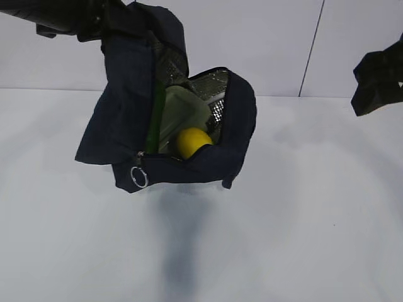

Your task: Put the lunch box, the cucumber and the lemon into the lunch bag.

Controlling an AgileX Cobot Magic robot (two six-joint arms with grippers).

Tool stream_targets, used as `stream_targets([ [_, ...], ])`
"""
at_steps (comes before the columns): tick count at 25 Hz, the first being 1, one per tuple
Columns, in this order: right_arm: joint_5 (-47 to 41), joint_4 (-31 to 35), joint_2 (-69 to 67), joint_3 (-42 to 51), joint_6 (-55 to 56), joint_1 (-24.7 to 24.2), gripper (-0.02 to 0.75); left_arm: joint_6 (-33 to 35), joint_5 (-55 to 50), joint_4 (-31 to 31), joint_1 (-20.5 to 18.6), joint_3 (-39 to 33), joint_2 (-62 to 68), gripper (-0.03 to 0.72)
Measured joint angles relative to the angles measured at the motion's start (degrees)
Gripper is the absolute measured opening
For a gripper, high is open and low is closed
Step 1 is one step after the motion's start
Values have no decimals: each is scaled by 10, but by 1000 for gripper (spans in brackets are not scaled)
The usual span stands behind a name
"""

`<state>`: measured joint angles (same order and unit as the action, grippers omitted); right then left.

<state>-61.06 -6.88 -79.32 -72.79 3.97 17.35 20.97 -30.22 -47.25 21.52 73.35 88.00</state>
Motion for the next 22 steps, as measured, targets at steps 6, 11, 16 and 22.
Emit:
stream_targets([
  [6, 66, 7, 49, 78, 0, 0, 547, 3, 118, -10, 57, -26, -3, 8],
  [11, 128, 36, 77, 123, 0, 0, 547, 4, 181, -71, 68, -75, -4, 8],
  [16, 143, 50, 80, 160, 0, 0, 547, 5, 189, -108, 81, -90, -4, 8],
  [22, 157, 55, 80, 188, 0, 0, 547, 5, 189, -128, 108, -90, 6, 8],
])
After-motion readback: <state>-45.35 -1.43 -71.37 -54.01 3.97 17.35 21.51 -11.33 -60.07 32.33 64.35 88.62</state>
